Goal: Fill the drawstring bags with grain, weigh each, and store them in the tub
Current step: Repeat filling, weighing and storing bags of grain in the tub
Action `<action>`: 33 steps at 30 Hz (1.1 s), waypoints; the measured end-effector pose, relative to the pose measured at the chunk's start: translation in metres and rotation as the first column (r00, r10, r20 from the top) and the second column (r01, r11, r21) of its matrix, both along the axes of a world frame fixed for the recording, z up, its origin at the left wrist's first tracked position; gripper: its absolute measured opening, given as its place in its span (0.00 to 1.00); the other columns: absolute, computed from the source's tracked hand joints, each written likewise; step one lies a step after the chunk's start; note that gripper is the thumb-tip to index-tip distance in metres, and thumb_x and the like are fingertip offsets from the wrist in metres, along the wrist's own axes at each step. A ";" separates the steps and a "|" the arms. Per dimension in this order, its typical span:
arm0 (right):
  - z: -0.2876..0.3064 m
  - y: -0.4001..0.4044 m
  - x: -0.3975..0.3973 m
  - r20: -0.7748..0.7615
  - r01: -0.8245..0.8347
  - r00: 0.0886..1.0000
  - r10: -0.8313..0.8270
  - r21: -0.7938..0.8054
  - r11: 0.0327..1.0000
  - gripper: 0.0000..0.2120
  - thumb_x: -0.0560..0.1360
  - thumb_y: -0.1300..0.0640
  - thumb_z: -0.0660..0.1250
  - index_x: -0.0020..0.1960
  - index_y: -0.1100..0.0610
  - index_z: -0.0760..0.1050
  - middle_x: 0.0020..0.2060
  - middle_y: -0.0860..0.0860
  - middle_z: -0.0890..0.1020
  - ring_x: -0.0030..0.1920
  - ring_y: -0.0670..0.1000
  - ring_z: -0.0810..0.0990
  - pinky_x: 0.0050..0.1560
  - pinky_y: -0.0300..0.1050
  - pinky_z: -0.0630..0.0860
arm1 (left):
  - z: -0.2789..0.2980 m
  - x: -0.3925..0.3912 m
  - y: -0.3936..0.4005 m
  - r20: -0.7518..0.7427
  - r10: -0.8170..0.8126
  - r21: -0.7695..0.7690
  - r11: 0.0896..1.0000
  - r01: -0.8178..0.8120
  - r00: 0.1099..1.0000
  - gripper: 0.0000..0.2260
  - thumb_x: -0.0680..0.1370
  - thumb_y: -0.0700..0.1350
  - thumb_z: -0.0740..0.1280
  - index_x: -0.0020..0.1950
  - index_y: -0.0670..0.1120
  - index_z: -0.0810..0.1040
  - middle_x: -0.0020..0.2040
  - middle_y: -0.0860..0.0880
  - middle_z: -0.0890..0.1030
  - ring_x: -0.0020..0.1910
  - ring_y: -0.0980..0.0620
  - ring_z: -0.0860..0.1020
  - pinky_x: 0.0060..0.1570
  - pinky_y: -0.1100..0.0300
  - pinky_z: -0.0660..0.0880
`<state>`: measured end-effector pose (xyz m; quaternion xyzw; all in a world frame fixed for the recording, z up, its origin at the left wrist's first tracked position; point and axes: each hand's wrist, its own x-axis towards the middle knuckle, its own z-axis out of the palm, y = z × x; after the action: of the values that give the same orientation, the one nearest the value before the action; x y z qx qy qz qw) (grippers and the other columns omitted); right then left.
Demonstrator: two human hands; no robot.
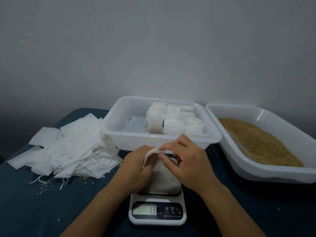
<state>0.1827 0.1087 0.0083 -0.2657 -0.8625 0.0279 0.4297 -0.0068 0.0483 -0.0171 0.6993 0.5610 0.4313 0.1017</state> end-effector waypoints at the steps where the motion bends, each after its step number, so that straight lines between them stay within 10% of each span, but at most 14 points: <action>1: -0.001 0.000 -0.001 0.004 -0.005 1.000 0.005 0.015 1.000 0.06 0.78 0.51 0.77 0.53 0.51 0.86 0.43 0.44 0.76 0.36 0.40 0.72 0.34 0.40 0.77 | 0.000 0.001 0.000 -0.045 0.012 0.021 1.000 -0.011 0.999 0.09 0.84 0.46 0.61 0.52 0.59 0.77 0.44 0.65 0.77 0.45 0.63 0.76 0.46 0.58 0.71; 8: 0.002 -0.004 -0.001 -0.096 -0.143 0.985 0.144 0.019 0.990 0.02 0.79 0.57 0.72 0.49 0.55 0.82 0.47 0.43 0.79 0.29 0.43 0.73 0.33 0.35 0.72 | 0.001 -0.002 0.001 -0.005 0.063 0.104 0.993 -0.062 0.998 0.16 0.80 0.48 0.72 0.67 0.48 0.82 0.57 0.54 0.84 0.56 0.56 0.80 0.57 0.57 0.76; 14: 0.004 -0.003 0.003 -0.046 -0.132 0.991 0.127 -0.117 0.984 0.03 0.80 0.53 0.67 0.54 0.48 0.76 0.28 0.36 0.71 0.24 0.44 0.71 0.31 0.29 0.62 | 0.004 -0.003 0.002 0.069 0.074 0.084 0.993 -0.080 0.995 0.15 0.78 0.39 0.75 0.63 0.52 0.85 0.58 0.59 0.85 0.60 0.60 0.81 0.61 0.62 0.76; 19: 0.007 -0.002 0.007 0.019 -0.228 0.972 0.233 -0.132 0.965 0.12 0.80 0.48 0.70 0.62 0.47 0.79 0.46 0.34 0.78 0.36 0.43 0.79 0.38 0.39 0.77 | 0.008 -0.007 -0.001 0.099 0.006 -0.013 1.000 -0.004 0.995 0.17 0.80 0.42 0.71 0.55 0.66 0.82 0.52 0.69 0.83 0.52 0.65 0.81 0.49 0.73 0.72; 24: 0.011 -0.001 0.005 0.007 -0.215 0.976 0.218 -0.147 0.965 0.05 0.81 0.54 0.71 0.50 0.55 0.82 0.44 0.43 0.79 0.37 0.44 0.77 0.38 0.43 0.77 | 0.010 -0.008 0.000 0.268 -0.132 -0.118 0.979 0.169 0.954 0.12 0.83 0.43 0.68 0.59 0.59 0.84 0.52 0.53 0.85 0.49 0.50 0.83 0.48 0.51 0.83; 29: 0.020 -0.004 0.011 -0.076 -0.248 0.969 0.237 -0.356 0.901 0.04 0.82 0.54 0.70 0.50 0.54 0.80 0.39 0.48 0.84 0.36 0.51 0.84 0.37 0.54 0.80 | 0.030 -0.010 0.002 0.613 -0.288 -0.259 0.807 0.531 0.736 0.19 0.78 0.49 0.71 0.70 0.54 0.79 0.64 0.47 0.83 0.64 0.44 0.81 0.62 0.44 0.81; 33: 0.030 -0.005 0.012 -0.101 -0.216 0.976 0.194 -0.297 0.930 0.02 0.80 0.54 0.70 0.51 0.52 0.81 0.42 0.44 0.80 0.43 0.50 0.80 0.42 0.37 0.76 | 0.051 -0.006 0.011 0.679 -0.311 -0.357 0.652 0.669 0.665 0.18 0.77 0.47 0.73 0.67 0.56 0.81 0.64 0.46 0.83 0.66 0.45 0.81 0.58 0.46 0.81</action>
<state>0.1943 0.1033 0.0379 -0.2365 -0.8551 0.2151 0.4082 -0.0131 0.0595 0.0338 0.6036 0.3848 0.3763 0.5881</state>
